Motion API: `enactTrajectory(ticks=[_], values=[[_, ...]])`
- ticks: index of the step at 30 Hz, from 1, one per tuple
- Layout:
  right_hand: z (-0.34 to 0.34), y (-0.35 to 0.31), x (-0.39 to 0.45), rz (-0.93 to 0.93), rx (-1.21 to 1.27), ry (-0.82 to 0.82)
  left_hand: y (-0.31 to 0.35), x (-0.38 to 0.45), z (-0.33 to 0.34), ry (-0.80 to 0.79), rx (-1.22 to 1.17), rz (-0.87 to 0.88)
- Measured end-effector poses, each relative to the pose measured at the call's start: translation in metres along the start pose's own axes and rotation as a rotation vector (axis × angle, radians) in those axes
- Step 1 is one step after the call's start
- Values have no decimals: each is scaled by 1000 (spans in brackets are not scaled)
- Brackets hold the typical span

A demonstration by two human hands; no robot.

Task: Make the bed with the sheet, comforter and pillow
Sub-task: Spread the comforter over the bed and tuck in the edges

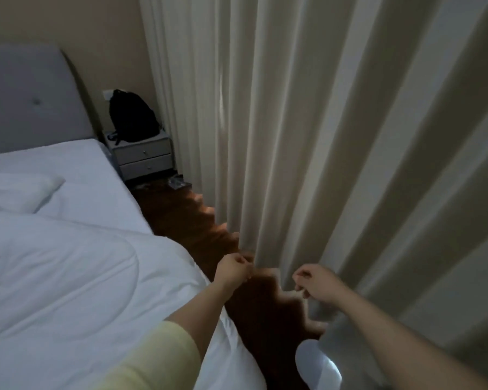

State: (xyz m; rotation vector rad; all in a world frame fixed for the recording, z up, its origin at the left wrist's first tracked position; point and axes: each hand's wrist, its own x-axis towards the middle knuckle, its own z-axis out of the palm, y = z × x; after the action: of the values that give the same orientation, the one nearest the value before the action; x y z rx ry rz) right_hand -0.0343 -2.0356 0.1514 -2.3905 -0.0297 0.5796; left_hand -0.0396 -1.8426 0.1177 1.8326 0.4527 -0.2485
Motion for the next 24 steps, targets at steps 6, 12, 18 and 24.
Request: enactTrajectory(ticks=[6, 12, 18, 24], values=[[-38, -47, 121, -126, -109, -157, 20, 79, -23, 197, -44, -122], [-12, -130, 245, -293, -226, -367, 26, 163, -86, 476, -143, -232], [-4, -221, 415, -384, -336, -474, 35, 309, -173, 609, -182, -323], [-4, -363, 562, -439, -373, -461, 86, 420, -278, 734, -188, -337]])
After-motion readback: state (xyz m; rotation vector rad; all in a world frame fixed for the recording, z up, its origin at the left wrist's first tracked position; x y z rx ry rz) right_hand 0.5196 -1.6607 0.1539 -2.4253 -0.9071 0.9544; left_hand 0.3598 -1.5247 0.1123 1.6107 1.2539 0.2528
